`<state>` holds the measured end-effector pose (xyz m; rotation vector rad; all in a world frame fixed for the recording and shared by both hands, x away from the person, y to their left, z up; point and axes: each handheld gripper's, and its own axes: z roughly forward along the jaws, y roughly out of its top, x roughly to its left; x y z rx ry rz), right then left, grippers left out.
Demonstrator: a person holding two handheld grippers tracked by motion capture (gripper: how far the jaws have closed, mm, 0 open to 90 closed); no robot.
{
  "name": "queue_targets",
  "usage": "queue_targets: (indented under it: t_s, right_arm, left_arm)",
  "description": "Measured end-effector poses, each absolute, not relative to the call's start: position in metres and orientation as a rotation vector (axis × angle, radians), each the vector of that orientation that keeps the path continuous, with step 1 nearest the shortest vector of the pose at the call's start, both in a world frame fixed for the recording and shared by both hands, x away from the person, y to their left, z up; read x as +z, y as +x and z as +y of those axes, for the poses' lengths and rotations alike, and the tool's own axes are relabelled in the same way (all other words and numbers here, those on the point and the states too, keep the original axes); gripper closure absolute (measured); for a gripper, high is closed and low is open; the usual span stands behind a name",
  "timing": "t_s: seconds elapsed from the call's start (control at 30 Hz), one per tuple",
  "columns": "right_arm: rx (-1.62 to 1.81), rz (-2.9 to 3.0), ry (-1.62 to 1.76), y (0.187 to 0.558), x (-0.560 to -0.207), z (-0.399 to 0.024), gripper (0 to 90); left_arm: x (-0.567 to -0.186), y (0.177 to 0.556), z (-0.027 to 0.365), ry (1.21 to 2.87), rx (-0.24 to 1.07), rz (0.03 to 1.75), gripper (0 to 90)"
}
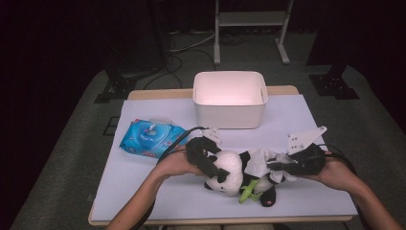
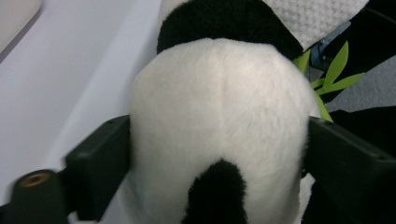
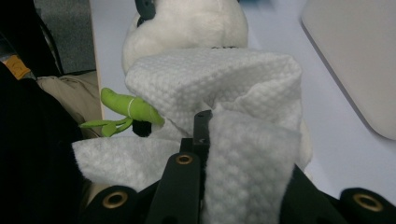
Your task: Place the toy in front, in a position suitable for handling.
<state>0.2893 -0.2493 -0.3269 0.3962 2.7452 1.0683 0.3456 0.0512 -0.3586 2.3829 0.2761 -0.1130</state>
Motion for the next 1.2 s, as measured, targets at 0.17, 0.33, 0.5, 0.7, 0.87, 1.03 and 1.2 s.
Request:
queue_targets:
  t_s: [0.17,0.33,0.5,0.7,0.87,1.03,1.2]
  right_arm:
    - [1.048,2.739,0.370,0.294,-0.321,-0.242,82.2]
    - [1.060,2.743,0.347,0.305,-0.317,-0.228,82.2]
    - [1.042,2.751,0.315,0.316,-0.318,-0.206,82.1]
    - [1.024,2.766,0.295,0.316,-0.316,-0.203,82.1]
    - [1.045,2.735,0.350,0.302,-0.317,-0.231,82.1]
    - [1.081,2.722,0.422,0.289,-0.322,-0.257,82.1]
    - [1.079,2.721,0.436,0.280,-0.324,-0.269,82.1]
  left_arm:
    - [-0.356,0.344,0.052,2.390,-0.072,0.261,27.7]
    - [-0.356,0.344,0.052,2.388,-0.068,0.245,28.0]
    - [-0.356,0.341,0.052,2.387,-0.055,0.237,27.6]
    - [-0.360,0.340,0.059,2.368,-0.058,0.244,27.3]
    - [-0.361,0.342,0.061,2.356,-0.076,0.253,26.9]
    - [-0.361,0.344,0.060,2.349,-0.088,0.262,26.1]
    - [-0.362,0.344,0.060,2.346,-0.089,0.263,25.7]
